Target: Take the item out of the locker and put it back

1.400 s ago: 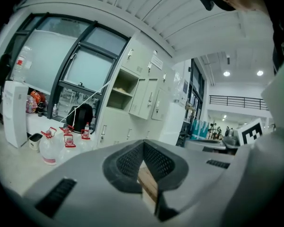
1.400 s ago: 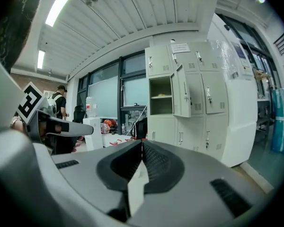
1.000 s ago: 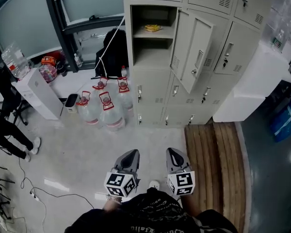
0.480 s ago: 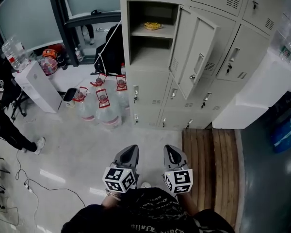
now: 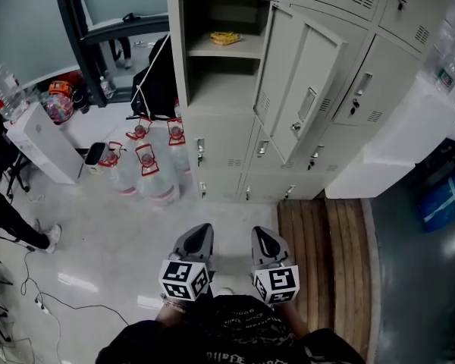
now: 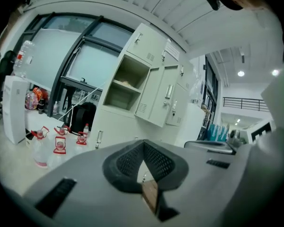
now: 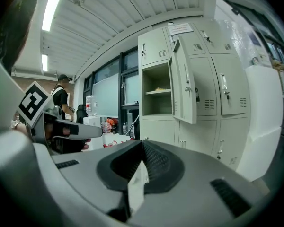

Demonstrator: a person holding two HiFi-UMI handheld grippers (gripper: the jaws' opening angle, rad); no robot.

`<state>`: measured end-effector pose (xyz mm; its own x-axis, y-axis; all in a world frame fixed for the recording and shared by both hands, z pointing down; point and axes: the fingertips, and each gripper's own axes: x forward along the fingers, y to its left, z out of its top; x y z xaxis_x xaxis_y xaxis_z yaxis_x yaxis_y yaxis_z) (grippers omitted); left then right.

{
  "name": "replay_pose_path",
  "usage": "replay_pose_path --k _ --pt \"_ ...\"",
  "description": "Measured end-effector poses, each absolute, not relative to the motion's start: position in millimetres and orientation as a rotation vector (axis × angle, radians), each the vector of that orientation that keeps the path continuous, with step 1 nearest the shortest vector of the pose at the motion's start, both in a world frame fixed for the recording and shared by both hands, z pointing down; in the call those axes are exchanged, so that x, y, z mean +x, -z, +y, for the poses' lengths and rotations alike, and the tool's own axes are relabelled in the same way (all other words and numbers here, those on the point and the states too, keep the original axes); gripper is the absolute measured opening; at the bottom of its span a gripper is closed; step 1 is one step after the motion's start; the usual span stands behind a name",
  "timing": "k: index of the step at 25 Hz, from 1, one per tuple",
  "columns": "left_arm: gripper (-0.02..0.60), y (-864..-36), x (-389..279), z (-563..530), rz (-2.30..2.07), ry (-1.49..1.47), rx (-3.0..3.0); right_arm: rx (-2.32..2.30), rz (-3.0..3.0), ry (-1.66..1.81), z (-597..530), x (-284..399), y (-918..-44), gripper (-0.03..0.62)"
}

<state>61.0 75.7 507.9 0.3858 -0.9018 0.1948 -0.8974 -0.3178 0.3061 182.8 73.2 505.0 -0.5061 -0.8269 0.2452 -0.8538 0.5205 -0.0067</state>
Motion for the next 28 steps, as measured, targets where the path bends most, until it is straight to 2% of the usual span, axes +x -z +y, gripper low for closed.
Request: replay_pose_path --k 16,28 --pt "0.004 -500.1 -7.2 -88.2 -1.551 -0.047 2.359 1.537 -2.477 -0.212 -80.1 131.3 -503.2 0.004" --pt "0.005 -491.8 -62.1 -179.1 -1.472 -0.068 2.420 1.655 -2.496 -0.125 -174.5 72.7 -463.3 0.005"
